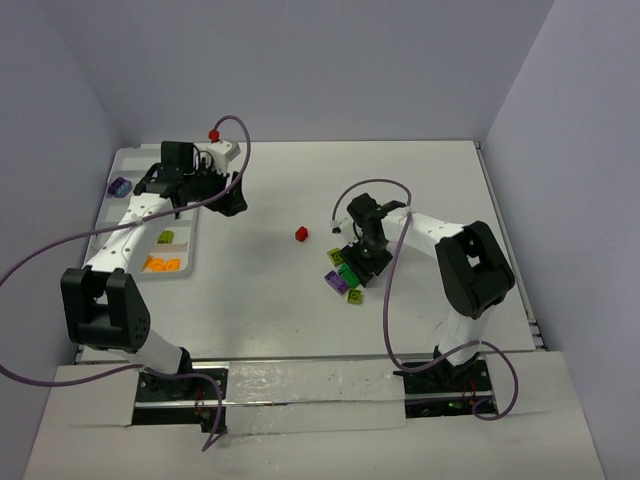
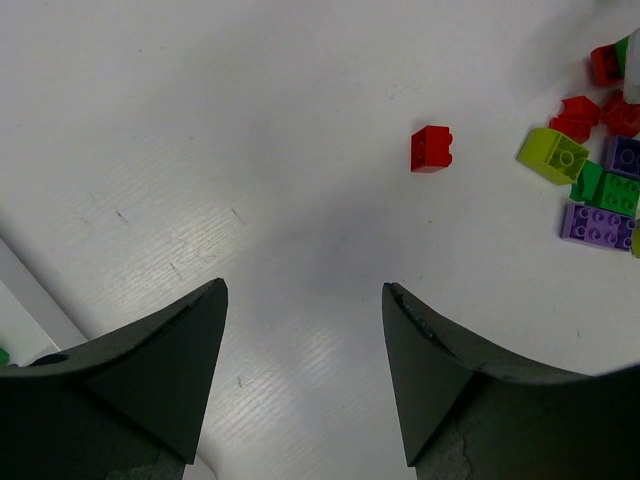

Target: Sort the legos into containers by color

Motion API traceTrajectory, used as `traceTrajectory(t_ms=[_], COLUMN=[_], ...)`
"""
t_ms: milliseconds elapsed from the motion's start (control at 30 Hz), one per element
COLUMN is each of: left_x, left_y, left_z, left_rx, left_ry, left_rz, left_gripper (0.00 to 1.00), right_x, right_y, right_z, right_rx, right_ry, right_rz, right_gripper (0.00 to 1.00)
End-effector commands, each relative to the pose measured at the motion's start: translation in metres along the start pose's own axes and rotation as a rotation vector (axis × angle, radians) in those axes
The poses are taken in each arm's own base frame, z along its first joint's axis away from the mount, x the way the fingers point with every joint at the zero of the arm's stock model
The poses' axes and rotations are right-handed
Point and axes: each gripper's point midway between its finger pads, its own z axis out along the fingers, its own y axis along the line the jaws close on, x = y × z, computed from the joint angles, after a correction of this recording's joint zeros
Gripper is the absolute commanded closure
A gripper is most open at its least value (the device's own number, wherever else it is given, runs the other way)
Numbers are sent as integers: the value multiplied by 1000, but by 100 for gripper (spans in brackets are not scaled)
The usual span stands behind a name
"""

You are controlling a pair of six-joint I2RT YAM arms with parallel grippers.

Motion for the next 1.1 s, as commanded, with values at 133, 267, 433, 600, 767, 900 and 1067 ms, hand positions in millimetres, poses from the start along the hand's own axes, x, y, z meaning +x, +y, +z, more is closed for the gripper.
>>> traceTrajectory(t_ms=[133, 267, 433, 600, 767, 900, 1067], left_x=[-17, -17, -21, -32, -52, -73, -100], left_y=[-7, -12, -22, -47, -81, -97, -117], left_z=[-13, -12, -12, -18, -23, -26, -30], left_rx=[6, 31, 81, 219, 445, 592, 684], left_ry=[-74, -82, -95, -123, -140, -159, -171], left_rz=[21, -16, -50, -75, -222, -332, -338], left_gripper=[28, 27, 28, 27, 26, 24, 18], right_x=[-19, -21, -20, -38, -88, -125, -162], right_y=[-7, -10, -8, 7, 27, 42, 50], right_z=[5, 8, 1, -49, -125, -159, -166], right_rx=[40, 49, 39, -11, -54, -65, -53], right_ry=[-54, -69, -96, -272, -564, -671, -689], right_rz=[-14, -33, -82, -199, -306, -355, -385], right_gripper=[42, 51, 72, 80, 84, 85, 86])
